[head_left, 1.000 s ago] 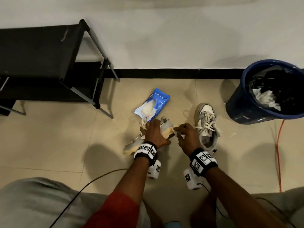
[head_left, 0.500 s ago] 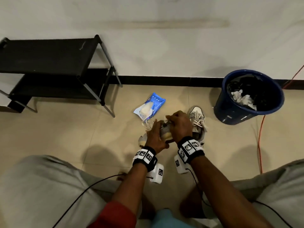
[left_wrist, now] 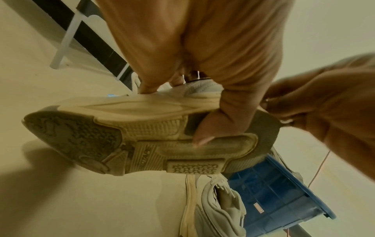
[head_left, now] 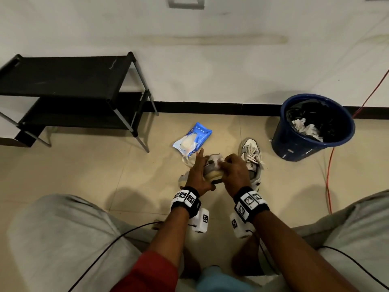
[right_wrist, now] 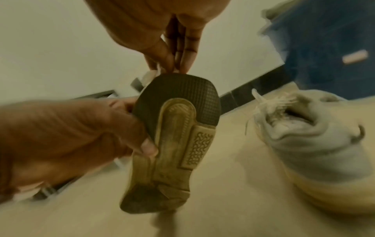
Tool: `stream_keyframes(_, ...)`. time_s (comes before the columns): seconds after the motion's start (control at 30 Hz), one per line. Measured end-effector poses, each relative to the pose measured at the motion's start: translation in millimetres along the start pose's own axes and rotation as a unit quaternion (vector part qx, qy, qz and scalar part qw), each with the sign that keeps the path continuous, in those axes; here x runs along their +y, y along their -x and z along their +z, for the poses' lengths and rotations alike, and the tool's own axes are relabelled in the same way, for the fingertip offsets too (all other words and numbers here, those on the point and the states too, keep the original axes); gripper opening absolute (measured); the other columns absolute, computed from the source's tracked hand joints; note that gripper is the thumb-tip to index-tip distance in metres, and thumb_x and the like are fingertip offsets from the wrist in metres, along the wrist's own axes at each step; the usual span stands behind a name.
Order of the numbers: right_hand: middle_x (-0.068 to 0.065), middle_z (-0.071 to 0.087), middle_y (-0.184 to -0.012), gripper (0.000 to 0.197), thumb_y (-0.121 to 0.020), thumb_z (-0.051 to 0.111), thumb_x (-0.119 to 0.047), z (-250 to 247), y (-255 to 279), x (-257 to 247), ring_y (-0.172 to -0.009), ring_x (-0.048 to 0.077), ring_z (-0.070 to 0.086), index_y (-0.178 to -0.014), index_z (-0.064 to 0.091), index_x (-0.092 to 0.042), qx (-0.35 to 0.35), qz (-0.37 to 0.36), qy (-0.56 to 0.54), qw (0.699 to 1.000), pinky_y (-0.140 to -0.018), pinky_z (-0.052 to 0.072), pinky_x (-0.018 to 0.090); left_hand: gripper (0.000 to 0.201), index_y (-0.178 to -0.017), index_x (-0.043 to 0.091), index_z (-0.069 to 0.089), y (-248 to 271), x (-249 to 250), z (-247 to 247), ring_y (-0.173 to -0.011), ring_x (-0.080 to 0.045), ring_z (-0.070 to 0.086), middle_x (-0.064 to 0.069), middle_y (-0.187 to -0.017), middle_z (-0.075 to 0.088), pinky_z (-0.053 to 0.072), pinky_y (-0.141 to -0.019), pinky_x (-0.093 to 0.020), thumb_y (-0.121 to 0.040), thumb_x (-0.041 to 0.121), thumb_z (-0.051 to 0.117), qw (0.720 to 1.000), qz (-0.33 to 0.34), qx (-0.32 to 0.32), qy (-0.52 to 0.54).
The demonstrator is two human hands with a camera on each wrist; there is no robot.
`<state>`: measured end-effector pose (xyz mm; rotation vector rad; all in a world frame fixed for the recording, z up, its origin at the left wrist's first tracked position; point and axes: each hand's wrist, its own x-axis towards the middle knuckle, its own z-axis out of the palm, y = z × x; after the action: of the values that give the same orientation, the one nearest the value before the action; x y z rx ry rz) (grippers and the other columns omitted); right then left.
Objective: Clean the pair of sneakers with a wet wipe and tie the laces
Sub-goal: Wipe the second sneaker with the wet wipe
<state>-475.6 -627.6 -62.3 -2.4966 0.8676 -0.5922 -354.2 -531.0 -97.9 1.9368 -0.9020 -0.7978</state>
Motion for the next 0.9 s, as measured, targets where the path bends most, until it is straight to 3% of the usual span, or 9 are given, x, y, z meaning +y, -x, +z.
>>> stream_keyframes(0.07,0.011,0.060,-0.086,0.023,-0.062,0.069,-0.008,0.1,9.4,-5.3,-0.080,0.030,0.054,-0.083,0.076,-0.012,-0.035,-0.082,0.032,0.995,-0.059,0.045,0.033,0.134,-0.155,0.029,0.007,0.5,1.4,0.8,-0.127,-0.017,0.050,-0.003,-0.143,0.049,0.044,-0.092,-0.015,-0.050,-0.003,0.083,1.000,0.007,0.005,-0.004)
stream_keyframes(0.2,0.014,0.060,-0.083,0.025,-0.068,0.066,0.003,-4.2,11.9,19.3,-0.076,0.035,0.058,-0.090,0.075,-0.007,0.060,0.038,-0.016,0.997,-0.064,0.050,0.038,0.130,-0.156,0.022,0.015,-1.2,-0.5,-0.5,-0.130,-0.021,0.048,-0.008,-0.146,0.045,0.046,-0.095,-0.027,-0.047,0.002,0.083,1.000,0.010,0.011,-0.014)
stream_keyframes(0.37,0.008,0.059,-0.091,0.028,-0.072,0.064,0.002,-3.6,29.6,6.8,-0.081,0.029,0.056,-0.090,0.075,-0.016,-0.007,-0.075,0.023,0.997,-0.056,0.048,0.038,0.111,-0.145,0.013,0.038,-8.7,-3.6,-1.6,-0.134,-0.021,0.046,-0.008,-0.152,0.038,0.049,-0.101,-0.033,-0.042,0.017,0.082,0.999,0.020,0.025,-0.029)
stream_keyframes(0.5,0.006,0.061,-0.089,0.024,-0.074,0.069,0.000,-9.5,23.3,19.4,-0.081,0.028,0.059,-0.091,0.077,-0.016,0.035,0.033,-0.002,0.999,-0.063,0.052,0.038,0.113,-0.144,0.028,0.043,-9.7,5.3,0.1,-0.142,-0.030,0.030,-0.013,-0.159,0.003,0.038,-0.110,-0.031,-0.045,0.011,0.095,0.994,-0.026,0.030,-0.100)
stream_keyframes(0.63,0.010,0.065,-0.095,0.017,-0.084,0.061,-0.004,-3.4,18.3,19.1,-0.084,0.025,0.061,-0.095,0.072,-0.011,0.047,0.155,-0.092,0.983,-0.072,0.053,0.039,0.115,-0.139,0.049,0.039,-11.0,21.7,-2.6,-0.124,-0.028,0.041,-0.004,-0.137,0.028,0.045,-0.101,-0.048,-0.043,0.026,0.098,0.967,-0.045,0.064,-0.242)
stream_keyframes(0.73,0.020,0.063,-0.095,0.014,-0.089,0.051,-0.001,-7.9,4.6,16.3,-0.077,0.024,0.061,-0.100,0.060,-0.001,0.031,0.337,-0.338,0.878,-0.060,0.057,0.034,0.118,-0.136,0.046,0.042,-13.8,22.1,-5.3,-0.110,-0.027,0.054,-0.002,-0.128,0.035,0.055,-0.086,-0.043,-0.036,0.021,0.099,0.968,-0.009,0.061,-0.244)
stream_keyframes(0.8,0.021,0.062,-0.092,0.013,-0.090,0.051,-0.006,-6.7,4.2,19.6,-0.076,0.029,0.062,-0.100,0.059,-0.003,0.009,0.379,-0.407,0.831,-0.056,0.058,0.038,0.123,-0.139,0.041,0.041,-12.7,15.1,-2.9,-0.116,-0.028,0.052,-0.002,-0.133,0.031,0.055,-0.089,-0.041,-0.034,0.016,0.098,0.973,0.039,0.034,-0.225)
stream_keyframes(0.83,0.020,0.063,-0.090,0.011,-0.089,0.054,-0.010,-7.1,4.2,21.4,-0.075,0.030,0.063,-0.097,0.059,-0.005,0.004,0.381,-0.402,0.833,-0.053,0.057,0.039,0.125,-0.141,0.039,0.038,-13.0,11.1,-1.4,-0.120,-0.028,0.048,-0.003,-0.136,0.029,0.052,-0.095,-0.041,-0.034,0.017,0.099,0.974,0.062,0.014,-0.216)
stream_keyframes(0.9,0.016,0.064,-0.086,0.009,-0.087,0.057,-0.010,-8.0,6.7,24.7,-0.073,0.028,0.062,-0.093,0.061,-0.007,0.015,0.363,-0.360,0.859,-0.049,0.053,0.027,0.124,-0.142,0.035,0.037,-12.6,2.0,2.0,-0.127,-0.028,0.042,-0.004,-0.137,0.024,0.046,-0.105,-0.041,-0.035,0.030,0.099,0.982,0.076,-0.030,-0.173)
